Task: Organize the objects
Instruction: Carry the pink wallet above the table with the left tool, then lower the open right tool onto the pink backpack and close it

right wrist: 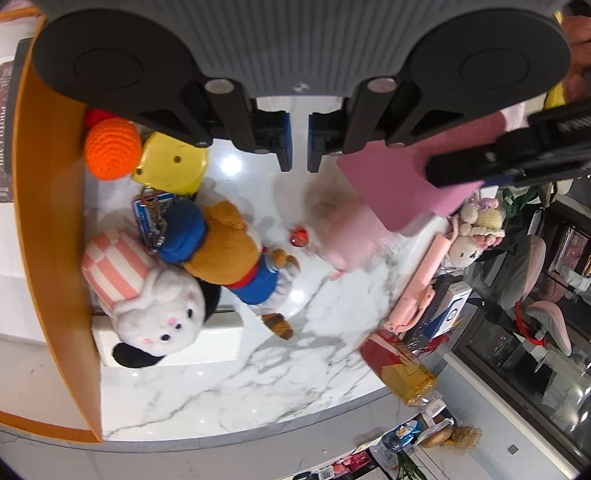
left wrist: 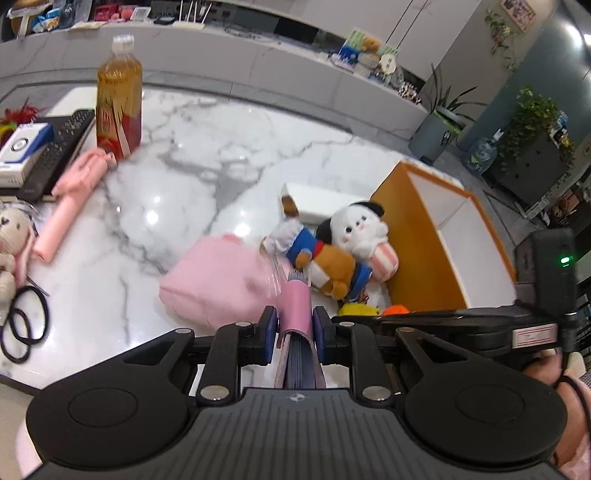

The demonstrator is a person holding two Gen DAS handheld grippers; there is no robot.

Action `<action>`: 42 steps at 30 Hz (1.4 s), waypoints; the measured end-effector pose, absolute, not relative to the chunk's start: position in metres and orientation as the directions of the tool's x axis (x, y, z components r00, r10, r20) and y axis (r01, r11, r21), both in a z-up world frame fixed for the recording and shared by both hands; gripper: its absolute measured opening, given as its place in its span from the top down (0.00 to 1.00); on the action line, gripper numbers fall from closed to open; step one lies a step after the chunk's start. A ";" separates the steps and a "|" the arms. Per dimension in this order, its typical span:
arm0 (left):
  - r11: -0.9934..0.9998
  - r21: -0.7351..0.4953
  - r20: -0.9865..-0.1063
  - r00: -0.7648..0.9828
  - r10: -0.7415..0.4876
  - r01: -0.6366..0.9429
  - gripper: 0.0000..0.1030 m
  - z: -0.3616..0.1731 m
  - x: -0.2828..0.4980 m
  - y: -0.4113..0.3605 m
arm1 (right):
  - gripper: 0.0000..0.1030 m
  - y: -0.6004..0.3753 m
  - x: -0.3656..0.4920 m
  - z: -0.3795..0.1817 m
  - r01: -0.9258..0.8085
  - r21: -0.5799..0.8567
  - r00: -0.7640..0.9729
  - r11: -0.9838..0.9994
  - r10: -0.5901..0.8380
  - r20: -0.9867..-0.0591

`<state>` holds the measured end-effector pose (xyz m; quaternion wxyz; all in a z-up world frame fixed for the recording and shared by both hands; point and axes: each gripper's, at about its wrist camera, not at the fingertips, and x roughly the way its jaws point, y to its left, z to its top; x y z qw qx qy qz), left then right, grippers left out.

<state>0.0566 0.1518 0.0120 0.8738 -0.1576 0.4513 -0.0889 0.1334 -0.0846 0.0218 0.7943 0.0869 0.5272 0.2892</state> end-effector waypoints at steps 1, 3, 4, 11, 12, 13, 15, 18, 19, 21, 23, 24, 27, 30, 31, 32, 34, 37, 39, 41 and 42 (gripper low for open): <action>0.935 -0.355 -0.753 0.587 -0.297 0.018 0.76 0.016 0.054 0.154 | 0.83 -0.082 0.132 0.023 -0.371 0.448 0.274 0.813 0.557 -0.784; 0.940 -0.341 -0.740 0.613 -0.276 0.012 0.76 0.024 0.050 0.162 | 0.68 -0.076 0.130 0.023 -0.376 0.461 0.266 0.804 0.570 -0.778; 0.946 -0.324 -0.737 0.626 -0.255 0.004 0.76 0.026 0.049 0.166 | 0.62 -0.073 0.129 0.023 -0.377 0.467 0.261 0.800 0.576 -0.775; 0.967 -0.240 -0.768 0.627 -0.135 -0.086 0.76 0.006 0.065 0.198 | 0.57 -0.047 0.130 0.015 -0.409 0.411 0.267 0.815 0.538 -0.800; 0.966 -0.237 -0.772 0.623 -0.126 -0.099 0.76 0.000 0.067 0.202 | 0.57 -0.043 0.133 0.015 -0.422 0.384 0.275 0.821 0.520 -0.809; 0.964 -0.237 -0.776 0.620 -0.116 -0.117 0.76 -0.005 0.069 0.207 | 0.56 -0.039 0.136 0.014 -0.435 0.354 0.281 0.828 0.499 -0.820; 0.960 -0.240 -0.779 0.618 -0.103 -0.142 0.76 -0.013 0.073 0.215 | 0.52 -0.033 0.142 0.013 -0.453 0.310 0.276 0.836 0.462 -0.843; 0.959 -0.239 -0.781 0.617 -0.098 -0.150 0.76 -0.020 0.082 0.224 | 0.42 -0.032 0.140 0.008 -0.430 0.320 0.251 0.844 0.452 -0.856; 0.962 -0.232 -0.782 0.616 -0.094 -0.147 0.76 -0.022 0.087 0.225 | 0.42 -0.033 0.137 0.003 -0.415 0.325 0.233 0.850 0.444 -0.865; 0.968 -0.212 -0.787 0.611 -0.088 -0.135 0.76 -0.026 0.095 0.225 | 0.42 -0.034 0.133 -0.008 -0.382 0.341 0.197 0.859 0.436 -0.878; 0.973 -0.202 -0.794 0.600 -0.097 -0.110 0.76 -0.032 0.104 0.221 | 0.46 -0.033 0.130 -0.018 -0.370 0.359 0.167 0.857 0.442 -0.881; 0.974 -0.203 -0.797 0.594 -0.107 -0.096 0.76 -0.035 0.107 0.218 | 0.54 -0.032 0.129 -0.022 -0.367 0.366 0.157 0.855 0.445 -0.882; 0.979 -0.192 -0.805 0.581 -0.119 -0.065 0.76 -0.039 0.111 0.208 | 0.68 -0.030 0.129 -0.028 -0.364 0.373 0.143 0.853 0.447 -0.883; 0.974 -0.221 -0.813 0.561 -0.155 -0.052 0.76 -0.042 0.108 0.204 | 0.74 -0.034 0.132 -0.026 -0.357 0.339 0.181 0.870 0.421 -0.889; 0.968 -0.245 -0.815 0.551 -0.180 -0.046 0.76 -0.043 0.106 0.203 | 0.74 -0.037 0.134 -0.025 -0.349 0.329 0.194 0.878 0.411 -0.891; 0.963 -0.265 -0.817 0.541 -0.201 -0.041 0.76 -0.043 0.104 0.202 | 0.75 -0.040 0.136 -0.023 -0.337 0.323 0.208 0.884 0.405 -0.890; 0.964 -0.263 -0.824 0.526 -0.211 -0.025 0.77 -0.044 0.097 0.195 | 0.75 -0.049 0.141 -0.021 -0.315 0.318 0.223 0.894 0.396 -0.891; 0.964 -0.267 -0.833 0.500 -0.235 0.009 0.76 -0.045 0.090 0.181 | 0.76 -0.059 0.145 -0.022 -0.291 0.317 0.229 0.903 0.387 -0.893; 0.964 -0.264 -0.837 0.492 -0.238 0.019 0.76 -0.045 0.086 0.176 | 0.75 -0.067 0.146 -0.021 -0.267 0.307 0.247 0.914 0.373 -0.895; 0.970 -0.244 -0.838 0.500 -0.217 0.012 0.76 -0.043 0.083 0.175 | 0.73 -0.077 0.143 -0.019 -0.224 0.330 0.256 0.917 0.382 -0.888; 0.973 -0.232 -0.837 0.508 -0.202 0.006 0.76 -0.042 0.082 0.175 | 0.69 -0.080 0.143 -0.019 -0.206 0.348 0.257 0.914 0.394 -0.882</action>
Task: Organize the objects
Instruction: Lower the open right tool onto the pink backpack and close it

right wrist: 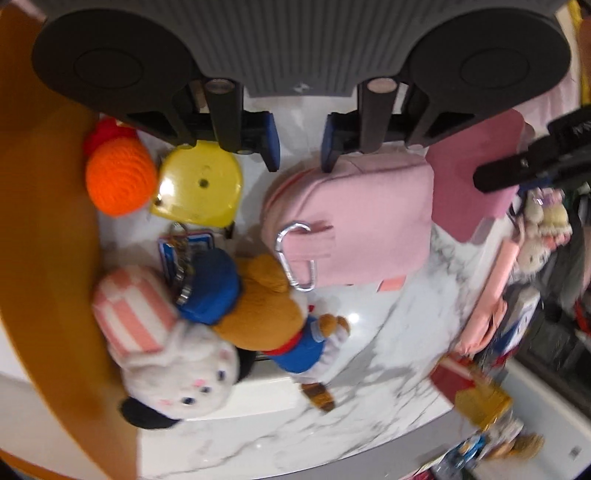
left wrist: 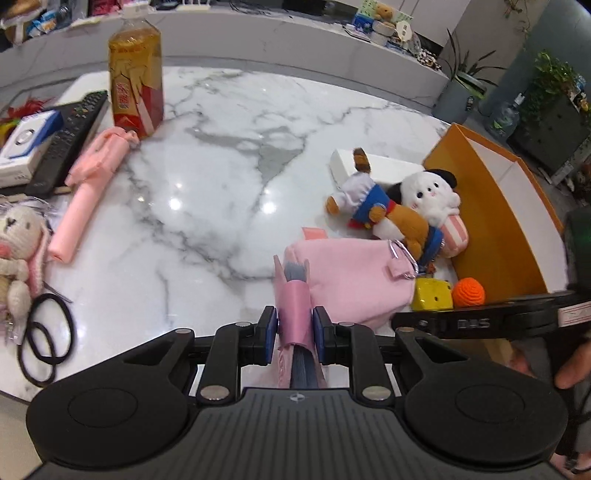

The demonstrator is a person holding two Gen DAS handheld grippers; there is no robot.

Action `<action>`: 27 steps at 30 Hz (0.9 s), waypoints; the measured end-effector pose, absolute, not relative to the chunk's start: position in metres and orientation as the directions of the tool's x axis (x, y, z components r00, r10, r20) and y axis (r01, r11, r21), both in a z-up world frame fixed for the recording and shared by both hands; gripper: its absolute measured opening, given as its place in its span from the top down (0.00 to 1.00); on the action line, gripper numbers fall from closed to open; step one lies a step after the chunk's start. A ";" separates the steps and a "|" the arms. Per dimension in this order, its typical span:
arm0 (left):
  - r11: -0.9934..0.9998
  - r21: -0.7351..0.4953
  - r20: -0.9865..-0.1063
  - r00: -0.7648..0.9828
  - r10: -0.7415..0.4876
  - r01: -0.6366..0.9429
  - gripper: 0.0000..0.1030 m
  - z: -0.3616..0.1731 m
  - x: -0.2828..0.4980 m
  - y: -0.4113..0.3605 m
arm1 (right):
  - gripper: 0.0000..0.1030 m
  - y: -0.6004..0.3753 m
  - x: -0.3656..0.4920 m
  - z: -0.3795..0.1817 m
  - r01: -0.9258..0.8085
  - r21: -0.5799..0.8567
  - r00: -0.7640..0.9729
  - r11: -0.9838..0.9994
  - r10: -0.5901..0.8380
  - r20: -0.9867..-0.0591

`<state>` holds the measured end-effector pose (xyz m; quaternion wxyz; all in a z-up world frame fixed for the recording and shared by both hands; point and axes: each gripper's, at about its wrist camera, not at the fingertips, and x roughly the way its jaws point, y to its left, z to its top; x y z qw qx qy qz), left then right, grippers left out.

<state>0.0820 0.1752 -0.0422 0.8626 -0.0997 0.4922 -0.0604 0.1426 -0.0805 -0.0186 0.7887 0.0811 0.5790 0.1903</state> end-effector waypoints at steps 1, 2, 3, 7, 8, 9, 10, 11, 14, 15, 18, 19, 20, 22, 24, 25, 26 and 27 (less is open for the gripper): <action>0.975 -0.223 -0.836 0.515 -0.190 -0.002 0.76 -0.041 0.083 0.177 | 0.64 -0.084 0.141 -0.017 -0.185 0.367 0.259 0.912 0.406 -0.877; 0.977 -0.213 -0.833 0.525 -0.174 -0.014 0.76 -0.039 0.083 0.179 | 0.61 -0.088 0.139 -0.016 -0.161 0.386 0.263 0.908 0.416 -0.871; 0.979 -0.202 -0.829 0.536 -0.158 -0.023 0.76 -0.038 0.085 0.180 | 0.57 -0.091 0.138 -0.014 -0.136 0.406 0.268 0.904 0.428 -0.863; 0.985 -0.169 -0.810 0.575 -0.113 -0.044 0.76 -0.031 0.097 0.186 | 0.48 -0.093 0.133 -0.015 -0.060 0.488 0.275 0.871 0.484 -0.831; 0.985 -0.167 -0.805 0.583 -0.111 -0.043 0.76 -0.029 0.101 0.186 | 0.48 -0.091 0.132 -0.017 -0.043 0.500 0.275 0.865 0.491 -0.827; 0.986 -0.161 -0.799 0.591 -0.109 -0.036 0.76 -0.028 0.105 0.186 | 0.48 -0.089 0.132 -0.018 -0.027 0.508 0.273 0.861 0.495 -0.825; 0.988 -0.154 -0.795 0.597 -0.108 -0.027 0.76 -0.027 0.109 0.184 | 0.48 -0.088 0.132 -0.020 -0.011 0.518 0.272 0.856 0.501 -0.822; 0.989 -0.147 -0.792 0.601 -0.106 -0.019 0.76 -0.026 0.113 0.183 | 0.47 -0.086 0.132 -0.021 0.010 0.528 0.275 0.849 0.505 -0.818; 0.991 -0.130 -0.791 0.601 -0.113 0.015 0.76 -0.028 0.126 0.176 | 0.45 -0.085 0.131 -0.027 0.089 0.551 0.290 0.830 0.508 -0.811; 0.992 -0.127 -0.793 0.598 -0.118 0.028 0.76 -0.030 0.129 0.173 | 0.45 -0.085 0.131 -0.029 0.115 0.557 0.298 0.822 0.507 -0.809; 0.991 -0.119 -0.803 0.581 -0.131 0.059 0.76 -0.037 0.134 0.165 | 0.44 -0.082 0.132 -0.034 0.166 0.576 0.323 0.800 0.508 -0.799; 0.992 -0.112 -0.807 0.576 -0.127 0.061 0.76 -0.039 0.135 0.163 | 0.44 -0.080 0.133 -0.035 0.174 0.576 0.327 0.799 0.505 -0.799; 0.992 -0.114 -0.811 0.570 -0.128 0.061 0.76 -0.042 0.135 0.163 | 0.43 -0.077 0.135 -0.037 0.177 0.576 0.327 0.798 0.504 -0.799; 0.990 -0.129 -0.819 0.557 -0.139 0.057 0.77 -0.047 0.134 0.163 | 0.43 -0.073 0.137 -0.039 0.178 0.572 0.326 0.801 0.500 -0.802; 0.989 -0.137 -0.825 0.547 -0.141 0.048 0.77 -0.050 0.132 0.164 | 0.46 -0.071 0.138 -0.040 0.164 0.564 0.331 0.809 0.494 -0.804; 0.989 -0.144 -0.828 0.543 -0.144 0.042 0.77 -0.052 0.131 0.166 | 0.50 -0.070 0.139 -0.040 0.154 0.559 0.333 0.814 0.490 -0.805; 0.988 -0.149 -0.830 0.539 -0.144 0.034 0.76 -0.053 0.130 0.167 | 0.52 -0.070 0.139 -0.040 0.145 0.556 0.337 0.818 0.488 -0.805; 0.988 -0.150 -0.832 0.537 -0.141 0.028 0.76 -0.054 0.129 0.168 | 0.57 -0.071 0.139 -0.038 0.133 0.556 0.341 0.821 0.488 -0.803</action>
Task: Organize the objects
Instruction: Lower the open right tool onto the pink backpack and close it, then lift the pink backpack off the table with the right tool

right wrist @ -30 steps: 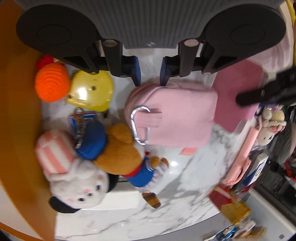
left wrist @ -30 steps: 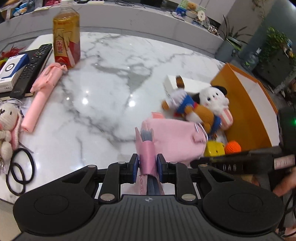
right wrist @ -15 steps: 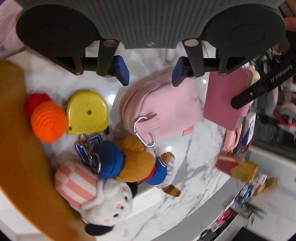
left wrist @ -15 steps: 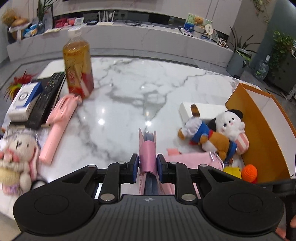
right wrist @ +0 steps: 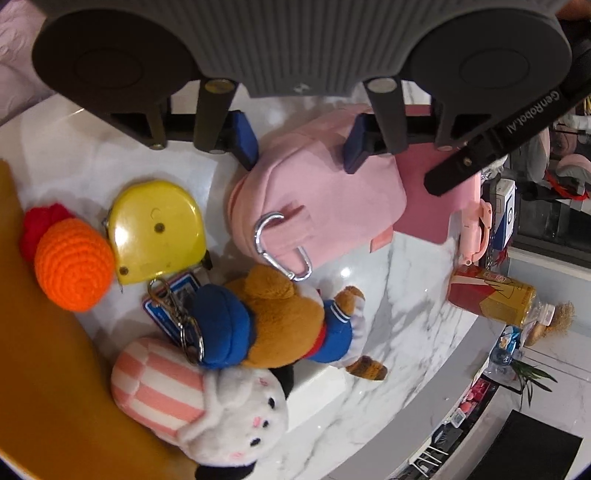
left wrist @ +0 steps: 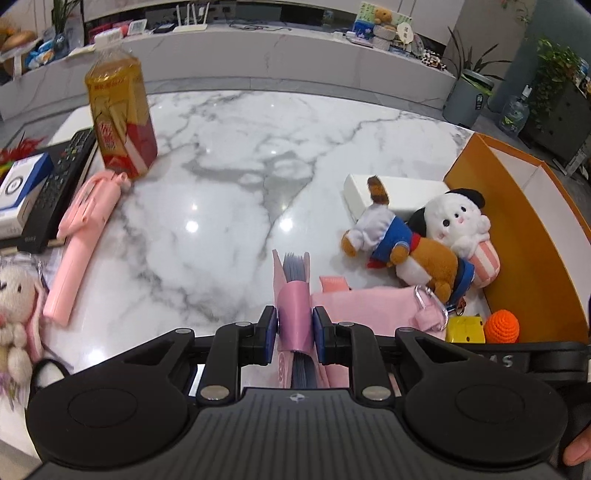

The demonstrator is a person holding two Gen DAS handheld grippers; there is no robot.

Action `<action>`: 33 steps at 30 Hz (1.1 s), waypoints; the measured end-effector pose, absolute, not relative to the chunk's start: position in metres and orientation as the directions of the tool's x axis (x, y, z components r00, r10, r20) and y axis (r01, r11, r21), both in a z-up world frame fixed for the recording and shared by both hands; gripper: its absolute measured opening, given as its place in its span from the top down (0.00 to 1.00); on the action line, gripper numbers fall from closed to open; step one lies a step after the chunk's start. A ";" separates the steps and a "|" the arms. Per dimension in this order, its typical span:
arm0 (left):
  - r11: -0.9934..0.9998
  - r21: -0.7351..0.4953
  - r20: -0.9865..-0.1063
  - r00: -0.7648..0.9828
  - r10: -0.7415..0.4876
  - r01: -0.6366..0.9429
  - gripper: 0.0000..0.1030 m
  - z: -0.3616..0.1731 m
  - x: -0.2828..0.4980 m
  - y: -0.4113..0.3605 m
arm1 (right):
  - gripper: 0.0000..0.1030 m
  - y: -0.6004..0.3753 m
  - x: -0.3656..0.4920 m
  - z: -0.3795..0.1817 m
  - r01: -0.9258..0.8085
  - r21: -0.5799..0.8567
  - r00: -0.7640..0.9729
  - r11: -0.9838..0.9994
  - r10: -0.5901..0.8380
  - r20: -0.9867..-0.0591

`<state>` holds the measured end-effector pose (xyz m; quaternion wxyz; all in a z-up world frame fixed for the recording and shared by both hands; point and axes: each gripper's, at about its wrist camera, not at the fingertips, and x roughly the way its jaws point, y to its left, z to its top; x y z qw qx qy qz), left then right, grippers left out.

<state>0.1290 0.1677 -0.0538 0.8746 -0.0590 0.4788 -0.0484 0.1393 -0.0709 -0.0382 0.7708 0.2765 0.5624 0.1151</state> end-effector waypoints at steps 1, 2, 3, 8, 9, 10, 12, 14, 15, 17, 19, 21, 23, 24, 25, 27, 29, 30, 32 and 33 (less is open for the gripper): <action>0.989 -0.149 -0.833 0.535 -0.138 0.023 0.76 -0.054 0.128 0.169 | 0.62 -0.072 0.139 -0.035 0.113 0.556 0.345 0.824 0.492 -0.799; 0.989 -0.150 -0.834 0.534 -0.136 0.018 0.76 -0.053 0.126 0.170 | 0.64 -0.076 0.137 -0.031 0.092 0.552 0.350 0.828 0.492 -0.797; 0.988 -0.152 -0.833 0.536 -0.137 0.017 0.76 -0.052 0.125 0.171 | 0.67 -0.079 0.136 -0.025 0.066 0.545 0.358 0.836 0.490 -0.795; 0.986 -0.165 -0.813 0.562 -0.152 0.028 0.76 -0.038 0.117 0.170 | 0.77 -0.098 0.140 0.012 -0.112 0.474 0.345 0.873 0.482 -0.806; 0.984 -0.174 -0.810 0.563 -0.165 0.037 0.76 -0.037 0.117 0.168 | 0.77 -0.101 0.141 0.020 -0.153 0.441 0.341 0.884 0.466 -0.816; 0.981 -0.188 -0.808 0.561 -0.181 0.045 0.76 -0.037 0.117 0.165 | 0.77 -0.103 0.141 0.026 -0.188 0.412 0.338 0.891 0.453 -0.825; 0.974 -0.216 -0.807 0.551 -0.213 0.060 0.76 -0.038 0.116 0.158 | 0.77 -0.106 0.142 0.037 -0.229 0.372 0.348 0.899 0.433 -0.832; 0.969 -0.234 -0.804 0.545 -0.238 0.078 0.76 -0.039 0.113 0.149 | 0.77 -0.103 0.143 0.044 -0.258 0.337 0.363 0.905 0.414 -0.835; 0.966 -0.243 -0.803 0.541 -0.251 0.087 0.76 -0.040 0.111 0.144 | 0.77 -0.101 0.142 0.045 -0.273 0.312 0.374 0.910 0.399 -0.837; 0.959 -0.265 -0.804 0.527 -0.275 0.097 0.76 -0.045 0.108 0.136 | 0.77 -0.093 0.141 0.045 -0.304 0.264 0.383 0.915 0.371 -0.846; 0.958 -0.274 -0.812 0.513 -0.278 0.086 0.76 -0.052 0.107 0.133 | 0.77 -0.085 0.143 0.038 -0.306 0.287 0.363 0.908 0.390 -0.846; 0.955 -0.289 -0.813 0.510 -0.282 0.067 0.77 -0.060 0.106 0.135 | 0.77 -0.083 0.145 0.034 -0.284 0.323 0.351 0.903 0.411 -0.841; 0.947 -0.317 -0.811 0.504 -0.296 0.046 0.77 -0.066 0.104 0.140 | 0.76 -0.084 0.146 0.030 -0.255 0.369 0.350 0.894 0.441 -0.826; 0.943 -0.331 -0.807 0.507 -0.303 0.036 0.77 -0.067 0.103 0.143 | 0.73 -0.084 0.147 0.028 -0.240 0.390 0.349 0.889 0.454 -0.820; 0.941 -0.337 -0.806 0.509 -0.303 0.026 0.76 -0.067 0.103 0.146 | 0.70 -0.084 0.148 0.026 -0.224 0.417 0.346 0.881 0.472 -0.811; 0.942 -0.336 -0.806 0.512 -0.296 0.015 0.77 -0.066 0.102 0.149 | 0.63 -0.081 0.149 0.022 -0.197 0.446 0.347 0.873 0.488 -0.801; 0.944 -0.331 -0.807 0.514 -0.291 0.015 0.77 -0.065 0.102 0.150 | 0.61 -0.076 0.148 0.019 -0.184 0.425 0.353 0.886 0.463 -0.813; 0.944 -0.330 -0.807 0.514 -0.292 0.017 0.77 -0.064 0.102 0.150 | 0.56 -0.073 0.147 0.017 -0.183 0.414 0.353 0.892 0.452 -0.819; 0.943 -0.331 -0.807 0.512 -0.294 0.020 0.76 -0.064 0.102 0.149 | 0.54 -0.073 0.146 0.011 -0.165 0.425 0.346 0.890 0.456 -0.820; 0.941 -0.337 -0.807 0.510 -0.299 0.018 0.76 -0.065 0.103 0.150 | 0.57 -0.074 0.146 0.008 -0.152 0.435 0.350 0.887 0.460 -0.816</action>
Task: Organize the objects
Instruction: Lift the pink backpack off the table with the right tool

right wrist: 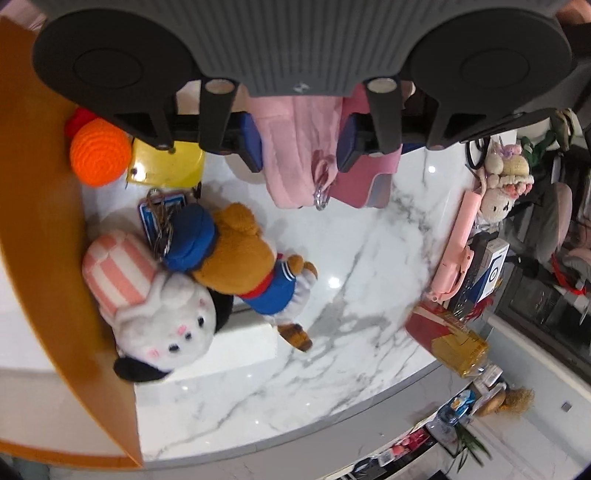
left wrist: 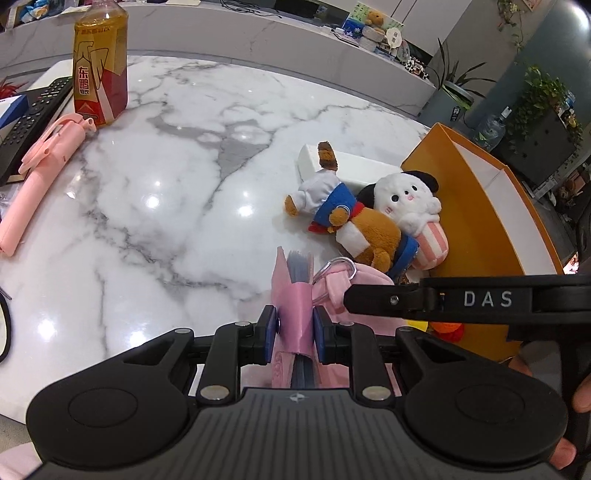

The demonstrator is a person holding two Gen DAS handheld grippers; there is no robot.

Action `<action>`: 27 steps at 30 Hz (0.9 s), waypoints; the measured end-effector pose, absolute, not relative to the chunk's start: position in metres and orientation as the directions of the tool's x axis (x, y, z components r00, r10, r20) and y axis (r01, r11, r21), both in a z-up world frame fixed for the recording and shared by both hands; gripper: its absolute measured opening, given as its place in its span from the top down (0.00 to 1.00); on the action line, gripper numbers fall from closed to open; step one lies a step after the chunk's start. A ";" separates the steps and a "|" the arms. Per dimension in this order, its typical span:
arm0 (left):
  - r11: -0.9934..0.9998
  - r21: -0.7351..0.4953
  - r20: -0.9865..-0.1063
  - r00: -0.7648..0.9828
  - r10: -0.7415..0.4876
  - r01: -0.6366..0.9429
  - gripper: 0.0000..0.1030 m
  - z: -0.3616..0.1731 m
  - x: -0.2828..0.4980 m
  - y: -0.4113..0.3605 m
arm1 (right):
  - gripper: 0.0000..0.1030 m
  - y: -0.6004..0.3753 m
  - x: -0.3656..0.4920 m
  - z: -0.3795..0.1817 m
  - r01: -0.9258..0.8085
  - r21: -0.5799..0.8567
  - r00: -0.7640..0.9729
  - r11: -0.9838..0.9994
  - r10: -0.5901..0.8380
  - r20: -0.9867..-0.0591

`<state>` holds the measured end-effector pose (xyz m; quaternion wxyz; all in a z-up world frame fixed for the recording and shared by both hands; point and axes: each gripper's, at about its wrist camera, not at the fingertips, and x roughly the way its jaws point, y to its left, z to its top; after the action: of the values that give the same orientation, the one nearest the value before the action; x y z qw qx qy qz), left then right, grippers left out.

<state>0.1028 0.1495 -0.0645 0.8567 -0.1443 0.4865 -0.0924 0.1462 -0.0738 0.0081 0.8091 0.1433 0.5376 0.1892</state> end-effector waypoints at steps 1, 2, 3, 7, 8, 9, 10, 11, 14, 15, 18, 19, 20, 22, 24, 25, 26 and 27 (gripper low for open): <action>0.940 -0.342 -0.808 0.506 -0.302 0.014 0.75 -0.065 0.103 0.150 | 0.66 -0.076 0.146 0.007 -0.137 0.448 0.361 0.883 0.466 -0.808; 0.940 -0.340 -0.812 0.500 -0.300 0.012 0.75 -0.066 0.103 0.149 | 0.72 -0.079 0.146 0.006 -0.124 0.460 0.371 0.880 0.470 -0.801; 0.941 -0.338 -0.814 0.498 -0.299 0.012 0.75 -0.067 0.103 0.149 | 0.73 -0.083 0.146 0.007 -0.113 0.473 0.377 0.874 0.478 -0.793; 0.949 -0.316 -0.835 0.473 -0.281 0.006 0.74 -0.073 0.100 0.141 | 0.73 -0.085 0.141 0.013 -0.103 0.527 0.365 0.844 0.525 -0.769; 0.953 -0.304 -0.838 0.474 -0.270 0.007 0.74 -0.074 0.099 0.138 | 0.73 -0.083 0.139 0.015 -0.106 0.530 0.368 0.841 0.528 -0.765; 0.955 -0.296 -0.840 0.474 -0.264 0.007 0.74 -0.074 0.098 0.137 | 0.73 -0.081 0.137 0.018 -0.114 0.533 0.372 0.838 0.533 -0.759; 0.955 -0.296 -0.840 0.474 -0.264 0.008 0.74 -0.073 0.097 0.136 | 0.73 -0.079 0.135 0.021 -0.125 0.537 0.374 0.834 0.541 -0.753; 0.954 -0.298 -0.841 0.471 -0.267 0.008 0.74 -0.074 0.096 0.135 | 0.73 -0.076 0.134 0.023 -0.136 0.545 0.368 0.827 0.553 -0.748; 0.954 -0.300 -0.843 0.470 -0.262 -0.007 0.74 -0.075 0.094 0.135 | 0.71 -0.066 0.133 0.024 -0.171 0.540 0.350 0.824 0.563 -0.749; 0.952 -0.305 -0.842 0.471 -0.262 -0.016 0.73 -0.076 0.094 0.137 | 0.71 -0.065 0.133 0.023 -0.176 0.526 0.356 0.832 0.553 -0.754; 0.951 -0.309 -0.841 0.475 -0.260 -0.025 0.73 -0.077 0.092 0.141 | 0.71 -0.072 0.132 0.024 -0.158 0.540 0.379 0.827 0.555 -0.740; 0.949 -0.313 -0.839 0.475 -0.264 -0.025 0.73 -0.077 0.092 0.141 | 0.62 -0.074 0.128 0.030 -0.172 0.510 0.416 0.842 0.532 -0.738; 0.948 -0.317 -0.839 0.474 -0.268 -0.025 0.73 -0.077 0.091 0.141 | 0.54 -0.076 0.125 0.035 -0.186 0.474 0.448 0.861 0.504 -0.738; 0.946 -0.322 -0.838 0.473 -0.274 -0.024 0.74 -0.076 0.090 0.140 | 0.47 -0.077 0.119 0.039 -0.200 0.414 0.463 0.888 0.458 -0.759; 0.942 -0.333 -0.837 0.470 -0.281 -0.030 0.74 -0.077 0.090 0.141 | 0.48 -0.078 0.117 0.034 -0.202 0.427 0.412 0.881 0.472 -0.779; 0.941 -0.336 -0.837 0.469 -0.283 -0.032 0.74 -0.078 0.089 0.141 | 0.48 -0.080 0.117 0.030 -0.188 0.453 0.381 0.872 0.490 -0.784; 0.942 -0.336 -0.837 0.467 -0.283 -0.031 0.74 -0.078 0.088 0.141 | 0.48 -0.082 0.117 0.024 -0.162 0.480 0.351 0.862 0.505 -0.789; 0.942 -0.334 -0.838 0.466 -0.284 -0.027 0.74 -0.077 0.087 0.141 | 0.48 -0.083 0.119 0.018 -0.139 0.497 0.328 0.856 0.513 -0.793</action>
<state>0.0868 0.1406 -0.0775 0.8424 -0.1521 0.5113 -0.0760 0.1187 -0.0831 0.0183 0.7963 0.1726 0.5424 0.2048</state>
